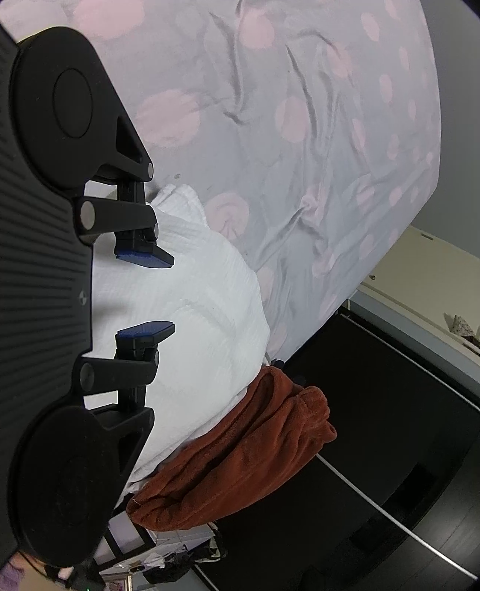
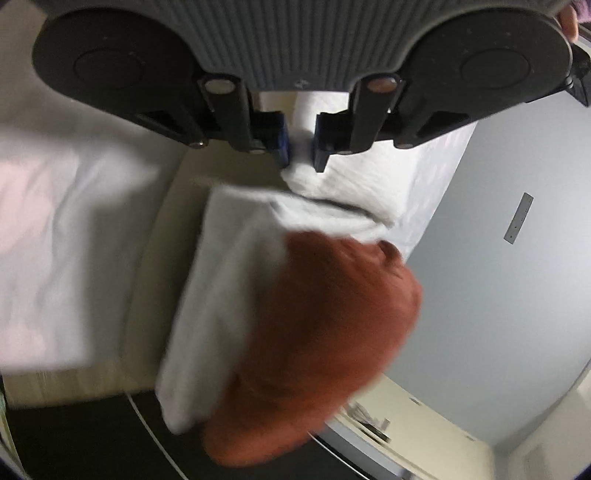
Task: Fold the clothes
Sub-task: 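Lower the white shirt beside the stack and open both grippers, then press the placed white shirt flat with both open grippers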
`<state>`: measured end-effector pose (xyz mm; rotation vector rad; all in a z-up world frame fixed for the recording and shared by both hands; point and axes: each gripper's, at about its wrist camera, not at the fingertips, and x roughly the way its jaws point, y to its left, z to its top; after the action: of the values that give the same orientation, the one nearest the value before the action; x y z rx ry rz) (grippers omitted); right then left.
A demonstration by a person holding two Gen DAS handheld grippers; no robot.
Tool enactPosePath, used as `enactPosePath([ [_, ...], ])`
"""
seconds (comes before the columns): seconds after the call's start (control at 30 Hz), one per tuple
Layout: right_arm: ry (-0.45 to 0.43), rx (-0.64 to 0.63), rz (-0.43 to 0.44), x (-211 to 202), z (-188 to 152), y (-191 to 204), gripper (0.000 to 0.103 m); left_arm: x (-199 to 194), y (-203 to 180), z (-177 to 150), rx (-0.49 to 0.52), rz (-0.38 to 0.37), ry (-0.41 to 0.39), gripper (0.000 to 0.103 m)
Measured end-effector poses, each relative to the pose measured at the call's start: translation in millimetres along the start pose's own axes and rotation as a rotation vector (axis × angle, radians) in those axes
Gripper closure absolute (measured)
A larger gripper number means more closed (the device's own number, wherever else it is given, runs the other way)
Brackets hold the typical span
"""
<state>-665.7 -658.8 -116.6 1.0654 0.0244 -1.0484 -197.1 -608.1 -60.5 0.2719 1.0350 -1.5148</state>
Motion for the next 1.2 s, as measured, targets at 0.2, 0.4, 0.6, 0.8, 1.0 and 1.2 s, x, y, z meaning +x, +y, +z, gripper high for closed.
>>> enactPosePath([
  [0.2, 0.018, -0.158, -0.154, 11, 6, 15, 0.092, 17, -20, 4, 0.053, -0.025, 0.030, 0.075],
  [0.4, -0.005, -0.270, -0.266, -2, -3, 31, 0.061, 31, -48, 13, 0.169, -0.049, 0.051, 0.075],
  [0.6, -0.124, -0.496, -0.313, -24, -19, 94, 0.063, 58, -86, 27, 0.288, -0.087, 0.040, 0.075],
  [0.8, -0.134, -0.568, -0.256, 29, -23, 142, 0.068, 92, -122, 29, 0.403, -0.102, 0.017, 0.075],
  [1.0, -0.119, -0.575, -0.279, 84, -38, 153, 0.078, 129, -121, 29, 0.397, -0.119, 0.043, 0.075],
  [1.2, -0.050, -0.518, -0.302, 128, -46, 129, 0.078, 165, -101, 23, 0.381, -0.075, 0.096, 0.077],
])
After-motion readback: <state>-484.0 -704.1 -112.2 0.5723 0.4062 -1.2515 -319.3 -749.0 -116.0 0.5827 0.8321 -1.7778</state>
